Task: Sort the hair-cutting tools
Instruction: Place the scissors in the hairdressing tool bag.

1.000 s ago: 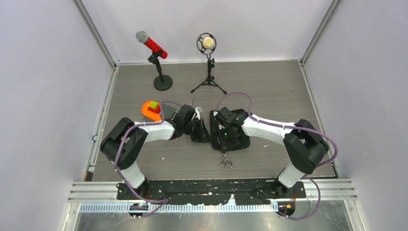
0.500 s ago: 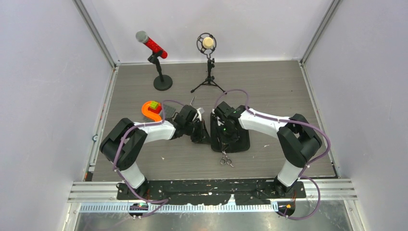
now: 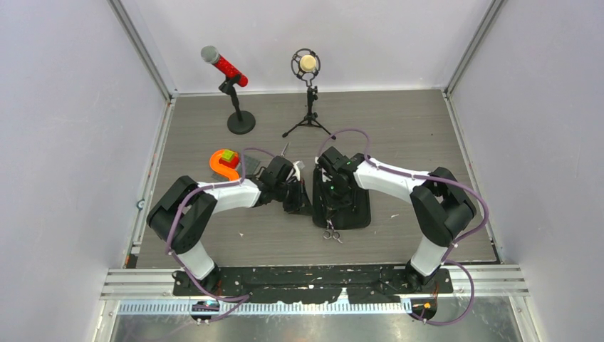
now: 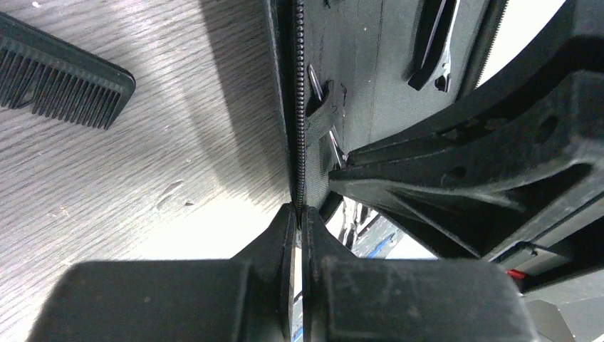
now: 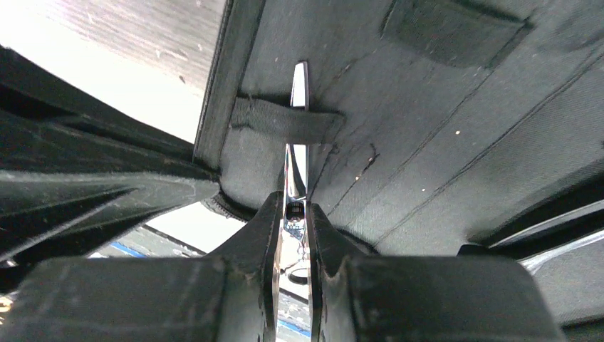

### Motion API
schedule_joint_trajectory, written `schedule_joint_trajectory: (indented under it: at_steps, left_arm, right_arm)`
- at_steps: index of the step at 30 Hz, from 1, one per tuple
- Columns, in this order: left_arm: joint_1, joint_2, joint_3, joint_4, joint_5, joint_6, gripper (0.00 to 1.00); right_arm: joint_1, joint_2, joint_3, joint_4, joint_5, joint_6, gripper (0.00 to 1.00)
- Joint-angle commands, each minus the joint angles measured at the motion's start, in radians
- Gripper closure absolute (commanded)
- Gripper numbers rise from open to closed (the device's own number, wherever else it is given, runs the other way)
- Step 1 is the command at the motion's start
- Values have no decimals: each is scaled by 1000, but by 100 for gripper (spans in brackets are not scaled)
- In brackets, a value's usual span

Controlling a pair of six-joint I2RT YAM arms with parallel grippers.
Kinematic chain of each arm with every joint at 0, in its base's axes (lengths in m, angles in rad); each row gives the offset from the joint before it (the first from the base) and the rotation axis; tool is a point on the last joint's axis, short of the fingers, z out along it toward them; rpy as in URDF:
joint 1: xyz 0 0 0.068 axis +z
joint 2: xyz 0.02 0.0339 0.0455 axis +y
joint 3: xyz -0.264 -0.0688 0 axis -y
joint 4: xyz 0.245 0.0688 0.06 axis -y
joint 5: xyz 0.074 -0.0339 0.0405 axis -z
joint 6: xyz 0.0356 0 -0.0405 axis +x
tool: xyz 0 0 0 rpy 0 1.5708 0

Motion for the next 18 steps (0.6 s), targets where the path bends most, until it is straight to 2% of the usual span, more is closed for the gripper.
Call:
schedule_joint_trajectory:
  at_steps: [1, 9, 18]
  left_arm:
    - [-10, -40, 38, -15, 22, 25, 100]
    - [-24, -29, 58, -29, 41, 41, 100]
    - [-25, -26, 54, -29, 53, 45, 100]
  right_arm:
    - [-20, -8, 50, 64, 25, 61, 95]
    - [-36, 7, 60, 127, 6, 106, 95]
    - [-84, -25, -17, 216, 19, 203, 95]
